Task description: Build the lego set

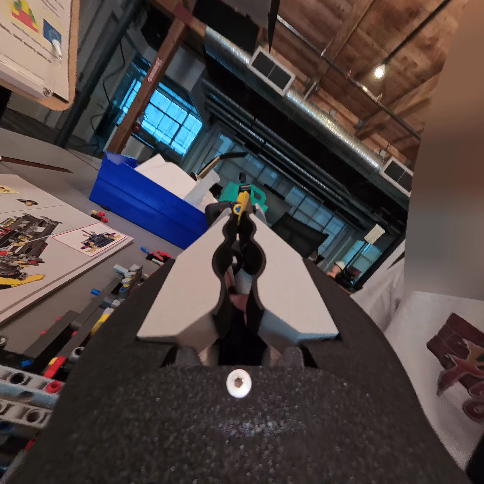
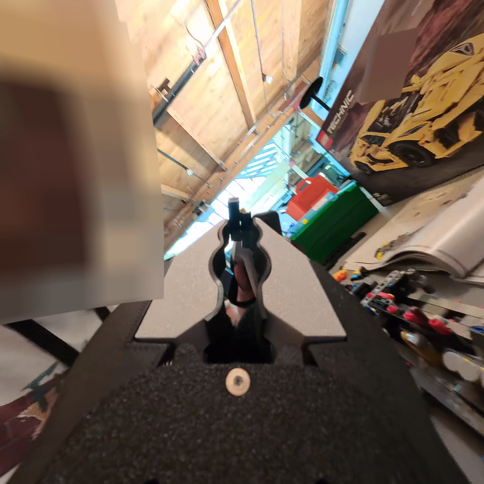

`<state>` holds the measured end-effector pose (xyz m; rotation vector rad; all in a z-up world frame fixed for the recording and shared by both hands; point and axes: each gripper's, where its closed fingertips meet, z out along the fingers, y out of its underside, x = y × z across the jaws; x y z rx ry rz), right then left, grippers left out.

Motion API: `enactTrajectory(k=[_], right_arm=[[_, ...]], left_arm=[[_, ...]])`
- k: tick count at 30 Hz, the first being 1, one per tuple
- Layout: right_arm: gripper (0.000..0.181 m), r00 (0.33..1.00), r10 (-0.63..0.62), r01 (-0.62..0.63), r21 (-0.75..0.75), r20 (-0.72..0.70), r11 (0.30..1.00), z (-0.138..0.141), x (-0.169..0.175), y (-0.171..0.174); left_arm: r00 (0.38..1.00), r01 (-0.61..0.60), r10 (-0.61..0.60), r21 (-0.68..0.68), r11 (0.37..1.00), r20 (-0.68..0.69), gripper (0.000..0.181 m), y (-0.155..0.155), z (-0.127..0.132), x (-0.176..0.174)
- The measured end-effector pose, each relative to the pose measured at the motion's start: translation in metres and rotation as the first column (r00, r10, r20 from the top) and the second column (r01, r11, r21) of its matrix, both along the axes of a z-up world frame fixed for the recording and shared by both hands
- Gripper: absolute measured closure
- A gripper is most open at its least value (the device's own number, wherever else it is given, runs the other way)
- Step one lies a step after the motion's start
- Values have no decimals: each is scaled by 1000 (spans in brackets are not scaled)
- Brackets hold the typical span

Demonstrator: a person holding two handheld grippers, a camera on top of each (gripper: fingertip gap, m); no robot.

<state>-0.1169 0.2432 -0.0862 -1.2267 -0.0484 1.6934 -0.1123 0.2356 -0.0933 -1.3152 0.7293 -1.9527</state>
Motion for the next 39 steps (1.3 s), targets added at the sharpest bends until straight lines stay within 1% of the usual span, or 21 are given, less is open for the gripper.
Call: enactTrajectory(k=[1,4,8,9,10,11,12,13,15,16,18,20,22,25,28,31,34,36,37,39], right_arm=[[167,998,-16,16,10,53,1000,-2,-1,-1],[167,978,-69,63,36,195,997,-9,-4,-1],[167,948,-81,69,50,308,996,-16,-7,-3],[167,935,-99,81,67,340,994,-16,-6,-3],[167,918,-126,102,84,376,991,-17,-2,-3],[167,890,-154,129,89,428,988,-22,1,-1],[167,858,-179,155,90,481,984,-28,4,1],[167,831,-195,172,92,521,981,-34,5,2],[167,811,-191,170,88,554,981,-39,0,2],[167,807,-180,161,85,562,983,-41,-4,2],[167,810,-169,149,82,562,985,-40,-7,3],[167,837,-140,128,60,529,990,-38,-9,2],[167,850,-116,119,27,514,993,-40,-8,0],[167,841,-113,117,27,529,993,-42,-9,-3],[167,846,-98,95,33,523,995,-40,-13,-7],[167,858,-71,72,16,509,997,-40,-16,-9],[167,865,-61,63,13,497,998,-39,-17,-10],[166,869,-56,58,10,491,998,-38,-18,-11],[166,872,-53,55,9,487,998,-38,-18,-11],[166,874,-46,51,4,484,999,-38,-18,-11]], left_arm=[[1000,26,-26,10,1000,-15,179,-1,-2,-1],[995,87,-87,-5,996,-53,179,-2,-8,-4],[983,135,-135,-2,991,-124,179,-3,-16,-8],[975,147,-142,15,989,-171,178,-5,-22,-10],[954,173,-156,47,984,-254,178,-9,-33,-14],[916,205,-154,101,974,-370,178,-15,-51,-19],[865,236,-119,185,954,-487,178,-21,-70,-28],[805,282,-69,277,919,-589,178,-28,-89,-39],[655,410,61,422,808,-753,178,-37,-123,-63],[601,459,130,474,752,-789,178,-38,-132,-73],[527,557,176,494,668,-832,178,-48,-143,-88],[477,621,208,495,607,-854,178,-53,-150,-96],[435,677,199,465,571,-878,179,-60,-157,-102],[412,713,166,431,553,-896,179,-70,-160,-103],[397,728,198,438,527,-896,178,-71,-160,-102],[385,732,244,456,507,-890,170,-70,-159,-100],[404,728,295,499,470,-866,160,-67,-158,-97],[440,728,323,544,418,-838,156,-68,-156,-94],[465,727,342,573,378,-817,153,-68,-156,-92],[522,731,368,626,274,-770,153,-70,-154,-89]])
